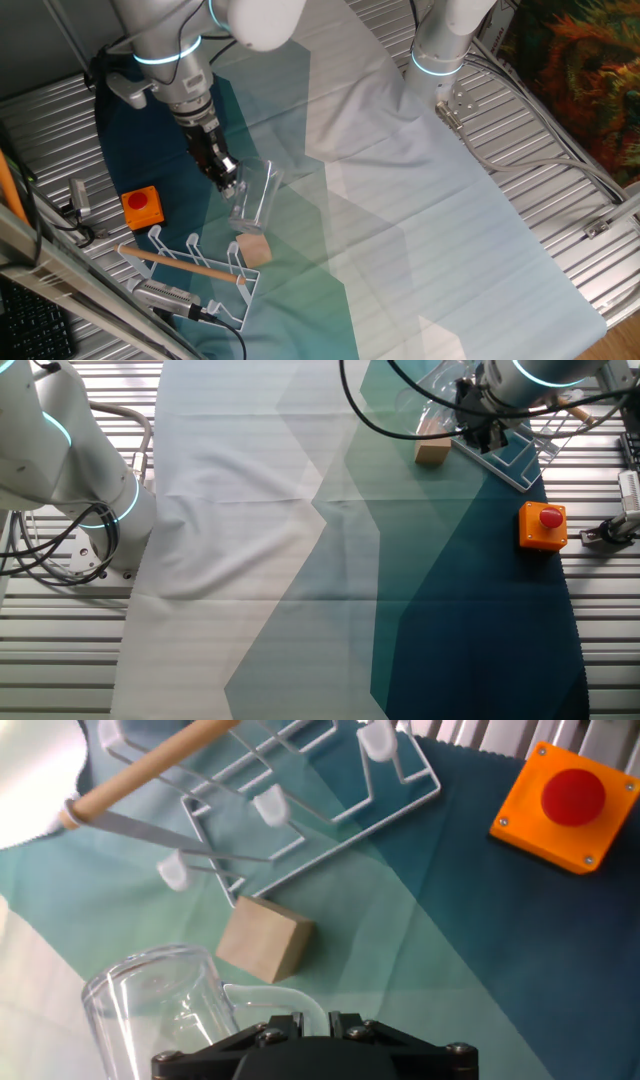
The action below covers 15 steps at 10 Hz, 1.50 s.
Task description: Put the cup on the cup rack
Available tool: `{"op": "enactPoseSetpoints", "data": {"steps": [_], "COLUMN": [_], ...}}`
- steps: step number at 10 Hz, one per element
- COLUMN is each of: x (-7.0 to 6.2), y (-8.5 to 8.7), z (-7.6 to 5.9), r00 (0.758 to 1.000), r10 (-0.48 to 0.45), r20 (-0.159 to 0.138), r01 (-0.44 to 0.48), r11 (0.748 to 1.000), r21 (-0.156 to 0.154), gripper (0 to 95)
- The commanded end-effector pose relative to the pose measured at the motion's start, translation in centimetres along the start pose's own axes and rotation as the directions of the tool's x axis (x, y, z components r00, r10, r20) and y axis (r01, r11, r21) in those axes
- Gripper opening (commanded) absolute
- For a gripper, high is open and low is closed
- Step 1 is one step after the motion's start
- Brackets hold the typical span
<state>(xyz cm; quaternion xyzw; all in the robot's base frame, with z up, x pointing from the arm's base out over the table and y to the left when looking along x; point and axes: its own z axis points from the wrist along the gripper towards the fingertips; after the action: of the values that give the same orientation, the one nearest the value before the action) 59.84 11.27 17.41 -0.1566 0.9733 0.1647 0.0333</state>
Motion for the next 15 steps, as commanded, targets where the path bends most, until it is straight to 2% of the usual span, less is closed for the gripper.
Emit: {"op": "enactPoseSetpoints", "data": {"steps": [1,9,12,14,15], "x": [-0.27,-0.15,-0.08,-0.08,-0.08], "y": [0.1,0.0,0.02,0.02,0.02], "z": [0.21,0.11,0.08,0.08,0.08], "r00": [1.0,1.0,1.0,0.996,0.987], "r10": [0.005,0.005,-0.02,-0.072,-0.128], "r20": [0.003,-0.013,-0.016,-0.058,-0.102], "r01": [-0.005,-0.005,0.02,0.074,0.133], "r11": [1.0,1.0,0.999,0.996,0.99], "r21": [0.003,0.021,0.027,0.044,0.043], "gripper": [0.0,0.0,0.0,0.0,0.0]}}
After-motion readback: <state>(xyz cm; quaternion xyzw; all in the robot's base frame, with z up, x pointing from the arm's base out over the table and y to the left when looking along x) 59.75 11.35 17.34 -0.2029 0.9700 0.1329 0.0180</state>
